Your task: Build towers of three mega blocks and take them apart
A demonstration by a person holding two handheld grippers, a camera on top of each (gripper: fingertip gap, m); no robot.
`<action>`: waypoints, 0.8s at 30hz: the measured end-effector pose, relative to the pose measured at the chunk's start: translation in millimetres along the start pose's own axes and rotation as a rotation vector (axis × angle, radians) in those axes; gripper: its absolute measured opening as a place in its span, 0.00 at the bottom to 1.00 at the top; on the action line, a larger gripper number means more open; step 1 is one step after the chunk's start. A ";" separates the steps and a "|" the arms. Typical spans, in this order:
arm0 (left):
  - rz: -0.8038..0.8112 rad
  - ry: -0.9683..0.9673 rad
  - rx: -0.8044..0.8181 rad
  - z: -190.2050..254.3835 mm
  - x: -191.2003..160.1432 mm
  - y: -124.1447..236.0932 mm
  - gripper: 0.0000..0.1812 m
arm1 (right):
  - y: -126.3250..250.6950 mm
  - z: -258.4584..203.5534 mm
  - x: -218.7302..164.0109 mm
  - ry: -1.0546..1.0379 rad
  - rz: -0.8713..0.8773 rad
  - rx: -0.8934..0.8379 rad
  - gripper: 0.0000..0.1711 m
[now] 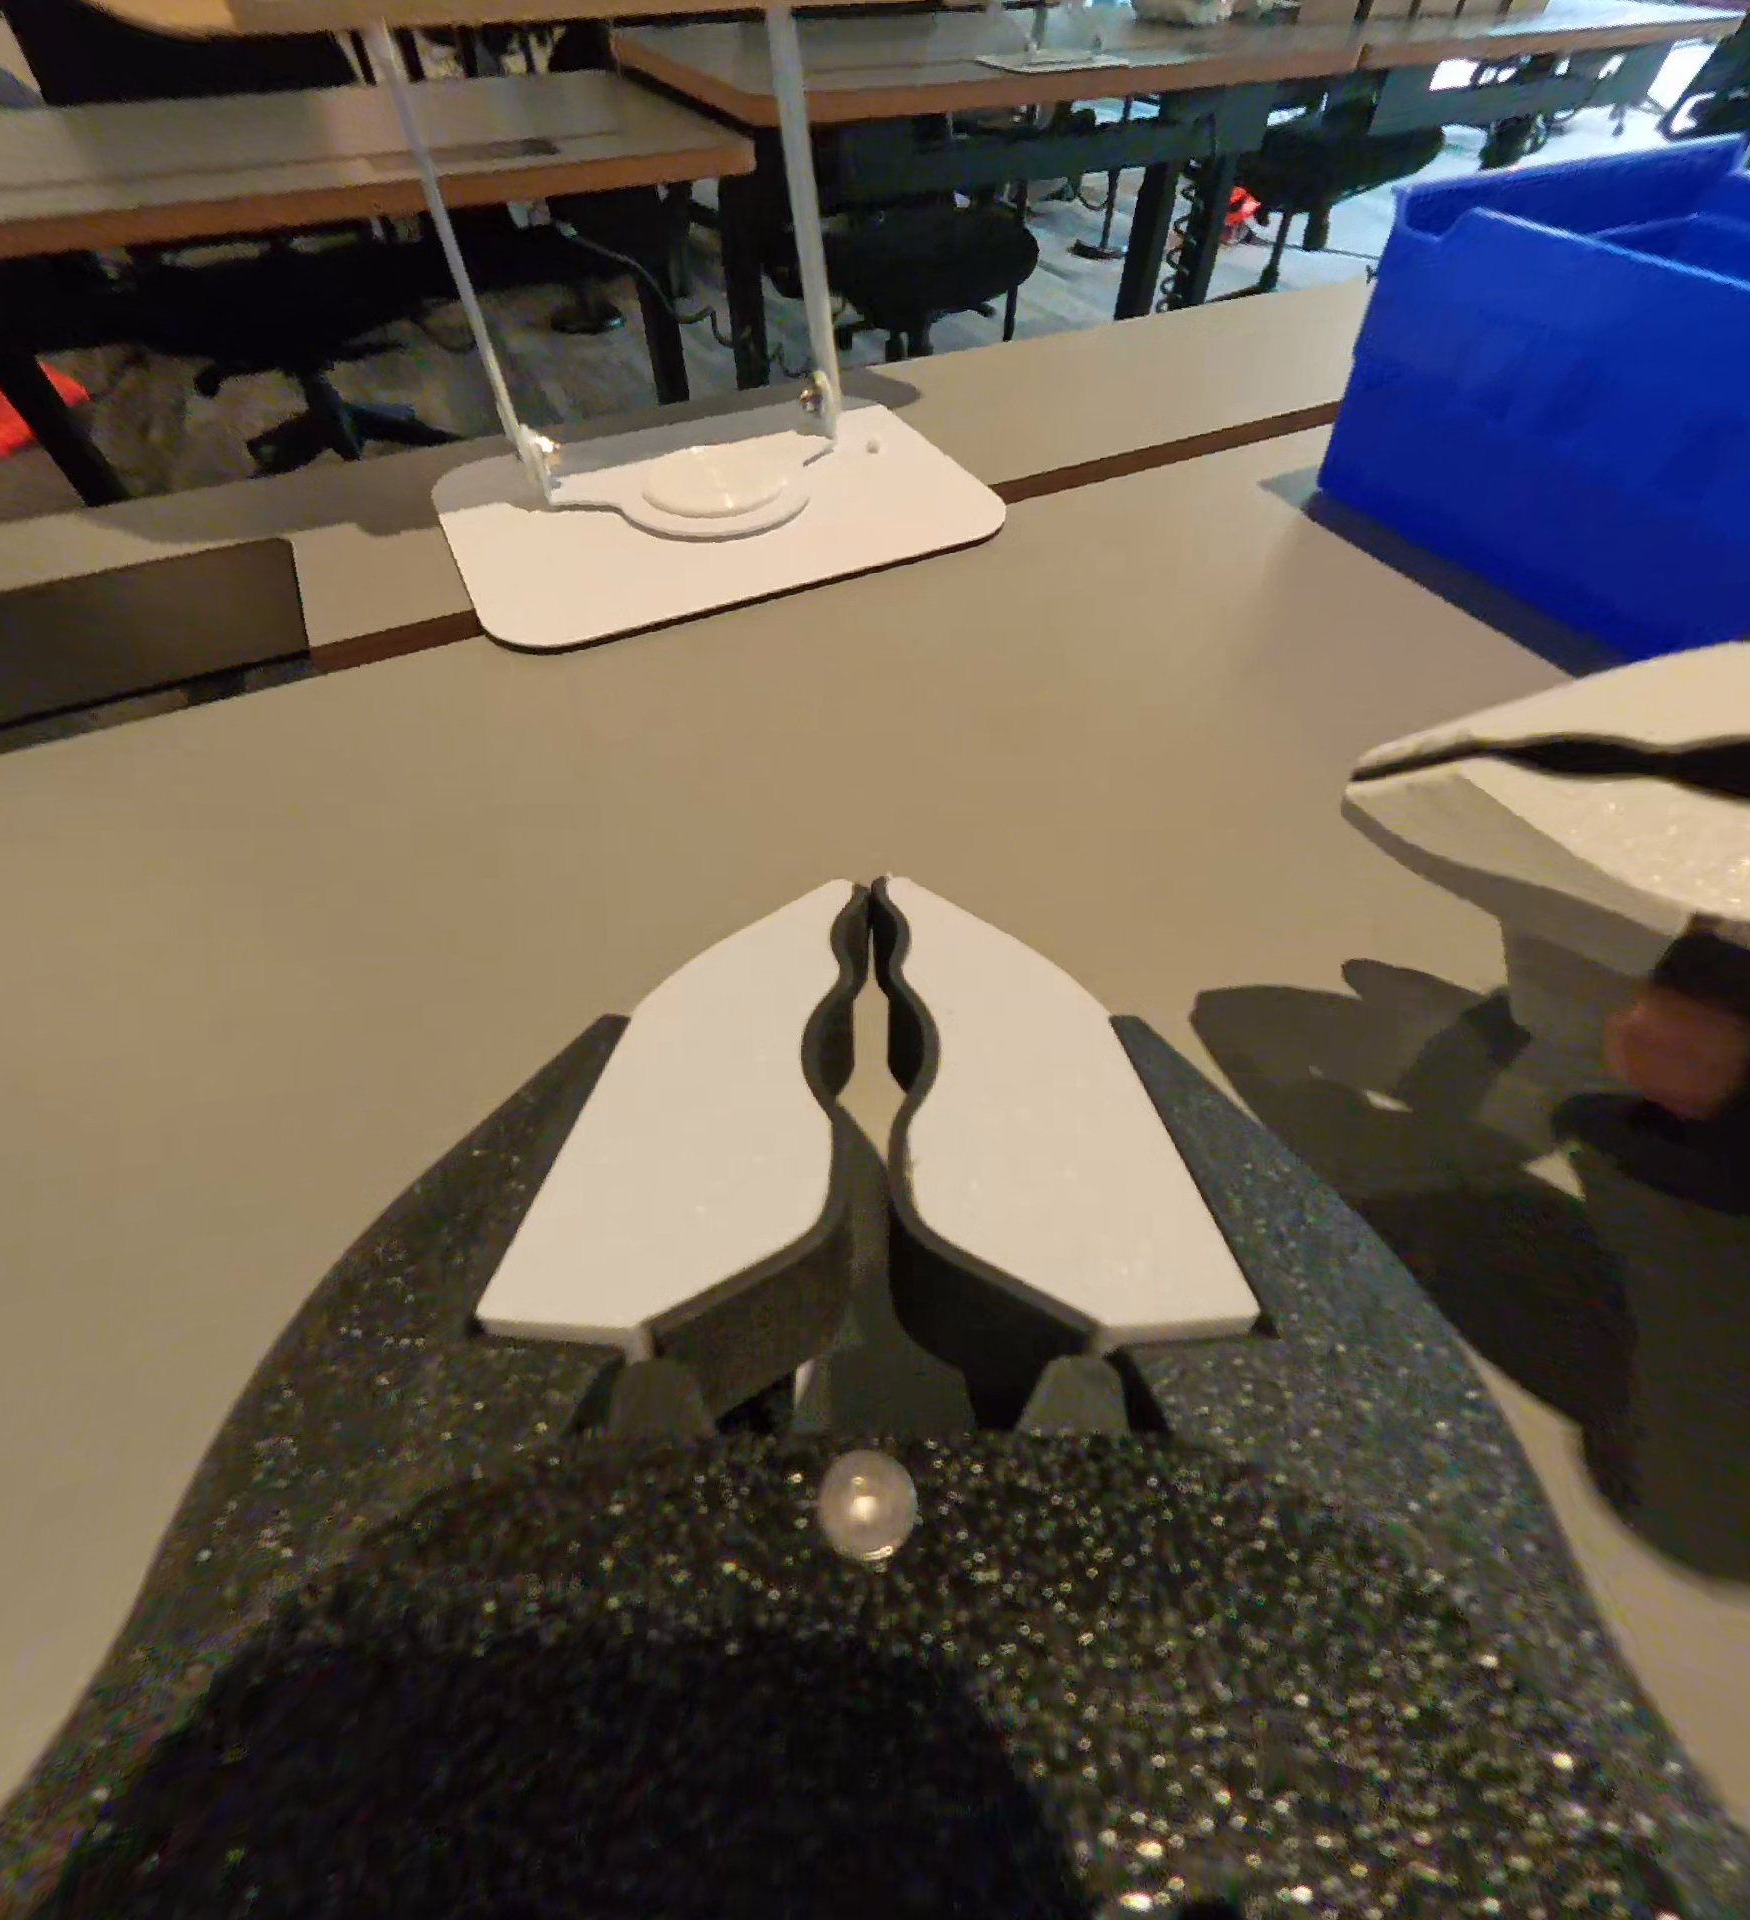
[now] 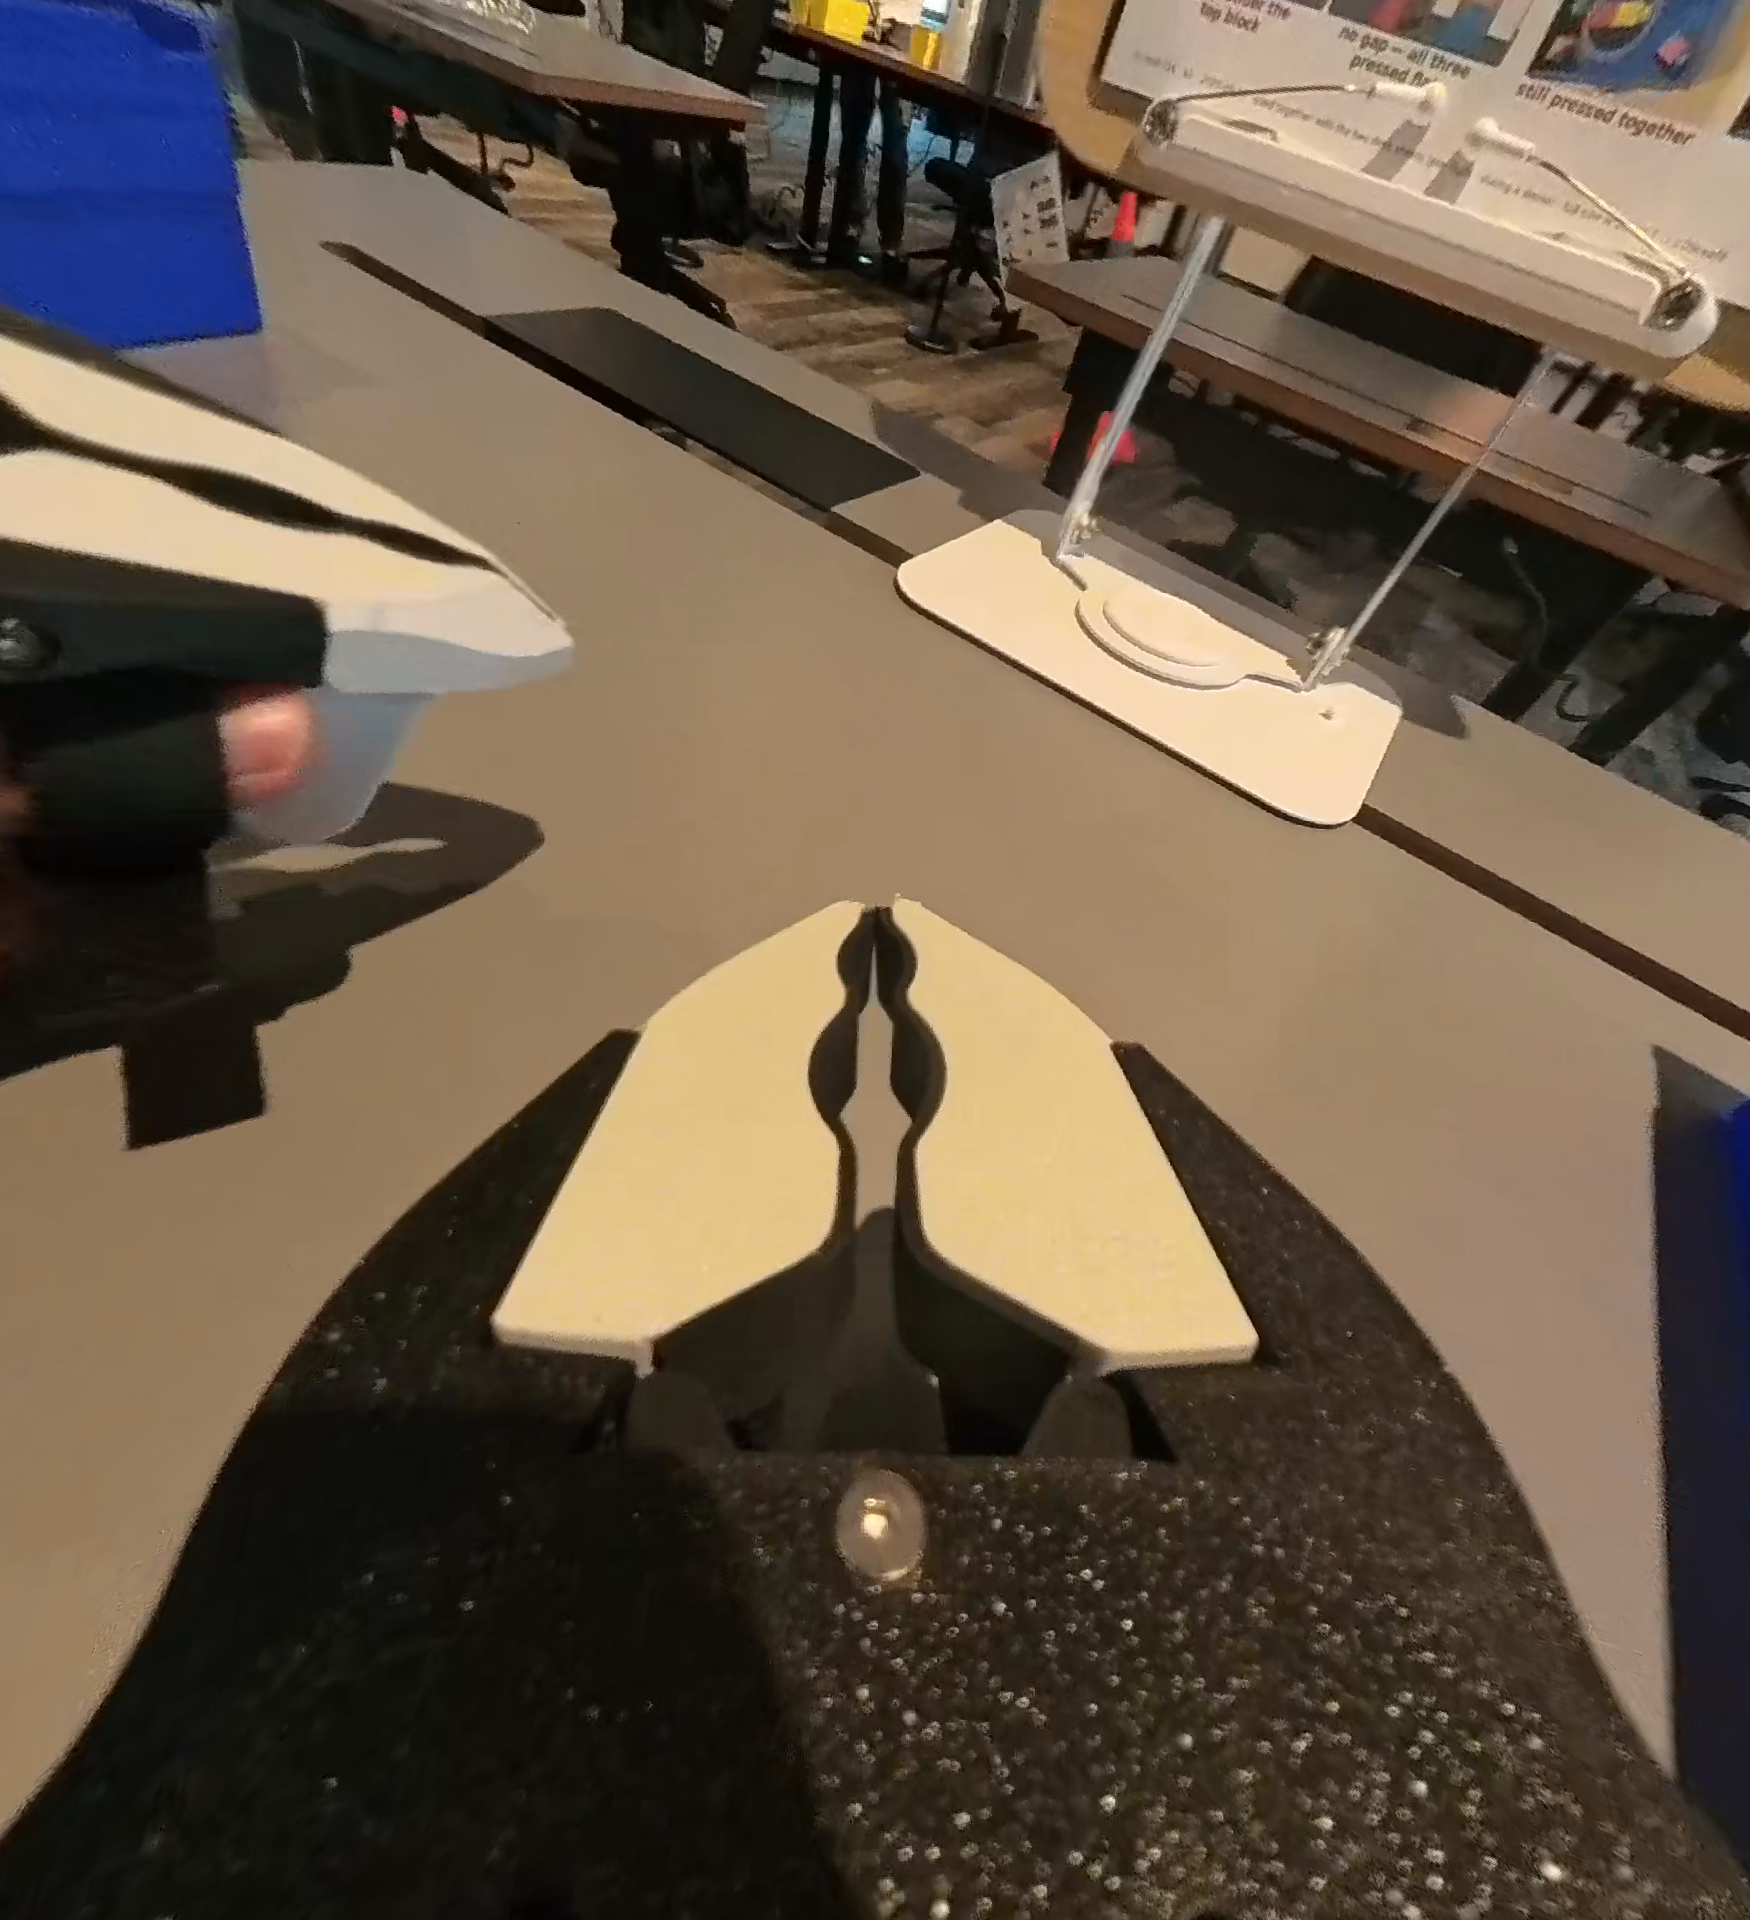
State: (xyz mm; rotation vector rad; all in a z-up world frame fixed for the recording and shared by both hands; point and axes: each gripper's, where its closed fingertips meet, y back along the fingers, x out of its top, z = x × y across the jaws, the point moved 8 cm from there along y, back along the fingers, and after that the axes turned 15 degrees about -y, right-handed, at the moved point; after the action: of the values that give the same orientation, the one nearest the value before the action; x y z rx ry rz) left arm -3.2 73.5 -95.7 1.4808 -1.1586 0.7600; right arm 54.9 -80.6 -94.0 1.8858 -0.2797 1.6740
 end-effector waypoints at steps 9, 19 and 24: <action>0.146 -0.047 0.095 -13.2 -27.9 93.4 0.21 | 9.4 -8.7 -3.1 0.015 0.004 -0.009 0.00; 0.144 0.027 0.504 -137.3 -52.2 270.5 0.28 | 18.9 -33.7 -8.4 0.106 0.008 -0.015 0.00; -0.274 0.040 0.477 -223.9 -97.8 275.5 0.31 | 19.9 -29.7 -7.1 0.056 0.007 0.029 0.00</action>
State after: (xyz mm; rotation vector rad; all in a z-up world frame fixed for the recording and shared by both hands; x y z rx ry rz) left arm -267.1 323.3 -35.4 1.9598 -0.7469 0.9065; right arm 18.5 -81.7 -94.2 1.8572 -0.2403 1.7412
